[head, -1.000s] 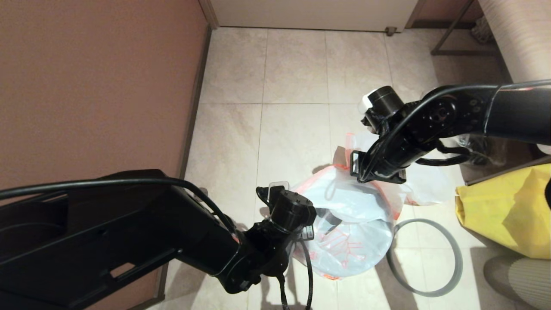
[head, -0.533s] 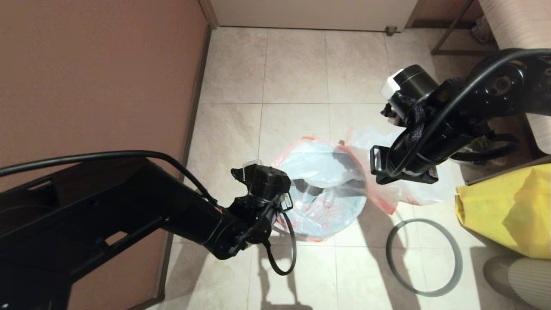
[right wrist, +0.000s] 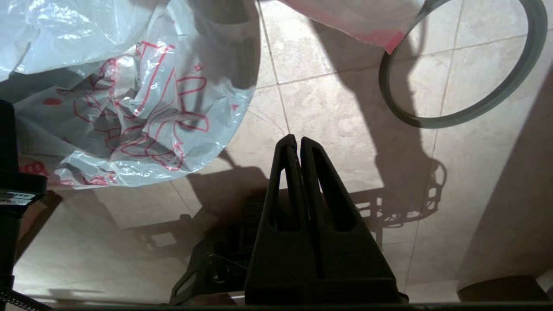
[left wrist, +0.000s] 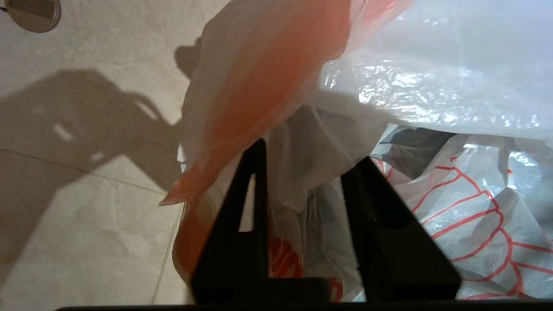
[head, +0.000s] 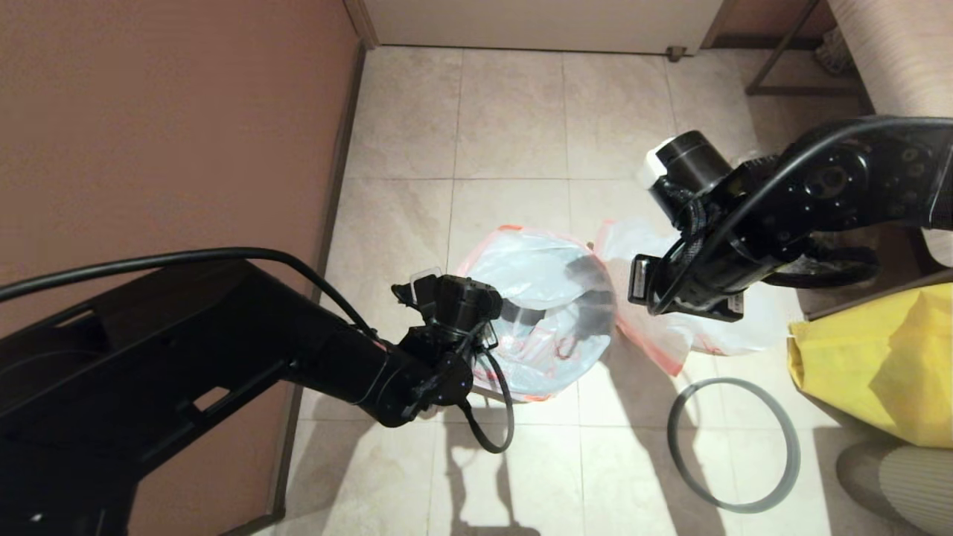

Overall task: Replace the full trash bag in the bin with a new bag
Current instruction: Put the new garbage bag on the trash can

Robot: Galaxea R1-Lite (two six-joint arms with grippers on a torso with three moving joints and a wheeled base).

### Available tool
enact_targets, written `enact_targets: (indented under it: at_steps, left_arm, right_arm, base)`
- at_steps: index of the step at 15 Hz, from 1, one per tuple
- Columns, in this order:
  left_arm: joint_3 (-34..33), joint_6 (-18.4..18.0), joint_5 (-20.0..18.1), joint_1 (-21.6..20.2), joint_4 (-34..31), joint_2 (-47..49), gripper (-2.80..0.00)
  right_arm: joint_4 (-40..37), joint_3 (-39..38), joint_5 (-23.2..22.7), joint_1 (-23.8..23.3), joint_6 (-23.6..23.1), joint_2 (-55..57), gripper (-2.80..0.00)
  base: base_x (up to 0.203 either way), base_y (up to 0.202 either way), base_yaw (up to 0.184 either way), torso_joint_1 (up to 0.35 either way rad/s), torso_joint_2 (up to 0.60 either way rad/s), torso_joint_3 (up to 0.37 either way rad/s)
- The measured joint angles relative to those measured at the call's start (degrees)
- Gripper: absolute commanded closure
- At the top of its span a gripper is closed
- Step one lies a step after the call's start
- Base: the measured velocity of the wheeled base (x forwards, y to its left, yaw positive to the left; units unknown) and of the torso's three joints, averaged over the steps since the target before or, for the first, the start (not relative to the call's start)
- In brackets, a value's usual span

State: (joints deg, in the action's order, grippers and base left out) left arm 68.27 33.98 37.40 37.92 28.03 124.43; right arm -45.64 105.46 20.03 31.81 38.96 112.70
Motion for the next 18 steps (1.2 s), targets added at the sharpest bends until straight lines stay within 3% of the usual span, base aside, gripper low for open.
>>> enact_targets:
  at_steps: [3,7,10,11,14,18]
  left_arm:
    - [0.94,-0.15,-0.72,0.69,-6.61,-3.1,-2.8]
    - [3.26,0.01,-4.85,3.06,-22.23,-10.48,-2.8]
    - [5.35,0.06,-6.38,0.99,-25.61,-14.16,-2.8]
    - [5.81,0.06,-6.98,-0.23,-25.46,-14.52,0.0]
    - [6.37,-0.07,-10.86,-1.24,-24.7,-15.56,0.0]
    - [6.39,-0.3,-11.41,-1.15,-24.76,-15.2,0.0]
  right_arm:
    - [-0.05,-0.35,1.29,1.09,0.2,1.64,0.0]
    - [-0.06,-0.36,1.44,1.84,0.14,2.74,0.0]
    - [-0.02,-0.41,1.41,2.37,0.2,3.58,0.0]
    - [0.09,-0.36,1.39,2.59,0.2,3.93,0.0]
    - [0.17,-0.25,1.41,2.7,0.2,4.58,0.0]
    - [1.65,-0.32,1.41,2.72,0.41,6.07,0.0]
  base:
    - [0.0,0.0,0.0,0.0,0.0,0.0]
    - [0.0,0.0,0.0,0.0,0.0,0.0]
    - [0.0,0.0,0.0,0.0,0.0,0.0]
    - [0.0,0.0,0.0,0.0,0.0,0.0]
    - [0.0,0.0,0.0,0.0,0.0,0.0]
    - [0.0,0.0,0.0,0.0,0.0,0.0]
